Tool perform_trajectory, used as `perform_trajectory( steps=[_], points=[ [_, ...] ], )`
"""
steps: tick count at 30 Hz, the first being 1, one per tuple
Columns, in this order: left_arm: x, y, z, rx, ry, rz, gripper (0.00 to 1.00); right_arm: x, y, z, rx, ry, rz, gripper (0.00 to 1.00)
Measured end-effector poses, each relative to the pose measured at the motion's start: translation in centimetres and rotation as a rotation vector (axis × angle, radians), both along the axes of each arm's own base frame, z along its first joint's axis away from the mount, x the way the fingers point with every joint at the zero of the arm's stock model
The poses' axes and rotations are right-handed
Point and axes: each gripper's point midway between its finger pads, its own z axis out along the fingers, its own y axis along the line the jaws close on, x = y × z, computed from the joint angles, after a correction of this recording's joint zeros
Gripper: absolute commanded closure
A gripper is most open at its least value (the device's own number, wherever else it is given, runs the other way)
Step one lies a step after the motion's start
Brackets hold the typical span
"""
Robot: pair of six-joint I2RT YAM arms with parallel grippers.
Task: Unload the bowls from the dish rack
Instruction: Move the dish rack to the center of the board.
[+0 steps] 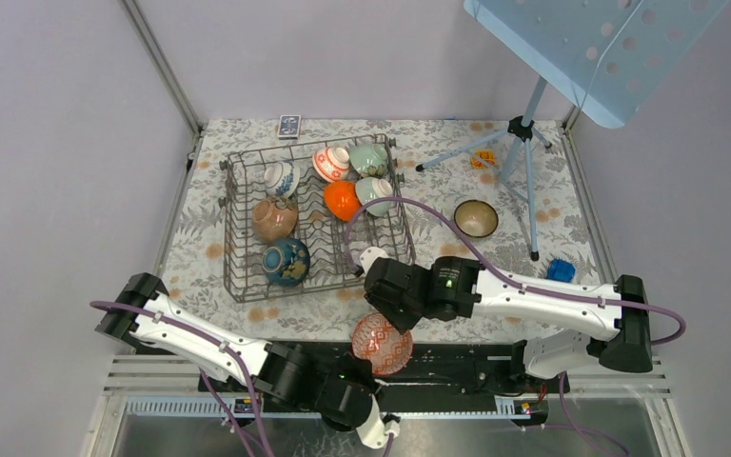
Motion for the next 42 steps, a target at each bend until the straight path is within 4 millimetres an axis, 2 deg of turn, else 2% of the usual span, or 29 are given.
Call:
perform_trajectory(
  steps=[4, 7, 10, 11, 13, 14, 15, 19, 22, 27, 31, 35, 37, 40, 42],
  points=[
    [-0.3, -0.1, -0.1, -0.004, 0.020, 0.002, 1.00, -0.4, -0.1, -0.5, -0.009, 0.012, 0.011, 0.82],
    [-0.5, 0.0, -0.1, -0.003, 0.028, 0.001, 1.00, -0.6, -0.2, -0.8, -0.014, 0.017, 0.019, 1.00],
    [-0.6, 0.0, -0.2, -0.002, 0.035, 0.002, 0.97, -0.8, -0.6, -1.1, -0.035, 0.020, 0.031, 1.00],
    [-0.6, 0.0, -0.2, -0.002, 0.039, 0.002, 0.87, -0.9, -0.6, -1.1, -0.036, 0.021, 0.032, 1.00],
    [-0.7, 0.0, -0.3, -0.007, 0.046, 0.012, 0.53, -0.9, -0.6, -1.1, -0.036, 0.019, 0.030, 1.00],
    [-0.6, -0.1, -0.3, -0.014, 0.051, 0.026, 0.23, -0.9, -0.7, -1.2, -0.038, 0.018, 0.023, 1.00],
    [-0.7, -0.3, -0.2, -0.030, 0.059, 0.040, 0.04, -0.6, -0.7, -1.3, -0.038, 0.008, 0.010, 1.00],
    [-0.4, -0.8, -0.1, -0.091, 0.070, 0.102, 0.01, 0.2, -1.1, -1.1, -0.040, -0.033, -0.039, 1.00],
    [0.7, -0.6, 0.0, -0.135, 0.055, 0.190, 0.01, 1.2, -1.6, -0.2, -0.014, -0.088, -0.092, 1.00],
    [2.8, -0.7, 1.8, -0.274, 0.049, 0.398, 0.01, 4.1, -3.1, 2.0, 0.056, -0.191, -0.244, 1.00],
    [4.4, -1.4, 4.1, -0.413, 0.158, 0.593, 0.01, 7.7, -6.2, 2.5, 0.124, -0.233, -0.435, 1.00],
    [8.2, -1.6, 6.9, -0.609, 0.340, 0.856, 0.01, 9.7, -9.4, 2.6, 0.148, -0.270, -0.580, 1.00],
    [9.9, -1.3, 9.0, -0.761, 0.427, 0.965, 0.01, 9.9, -9.7, 2.7, 0.163, -0.272, -0.605, 1.00],
    [11.4, -0.7, 11.9, -0.991, 0.591, 1.067, 0.01, 10.1, -9.7, 2.4, 0.187, -0.266, -0.642, 1.00],
    [13.9, -0.2, 13.3, -1.129, 0.707, 1.205, 0.01, 10.2, -9.7, 2.0, 0.202, -0.257, -0.674, 1.00]
  ],
)
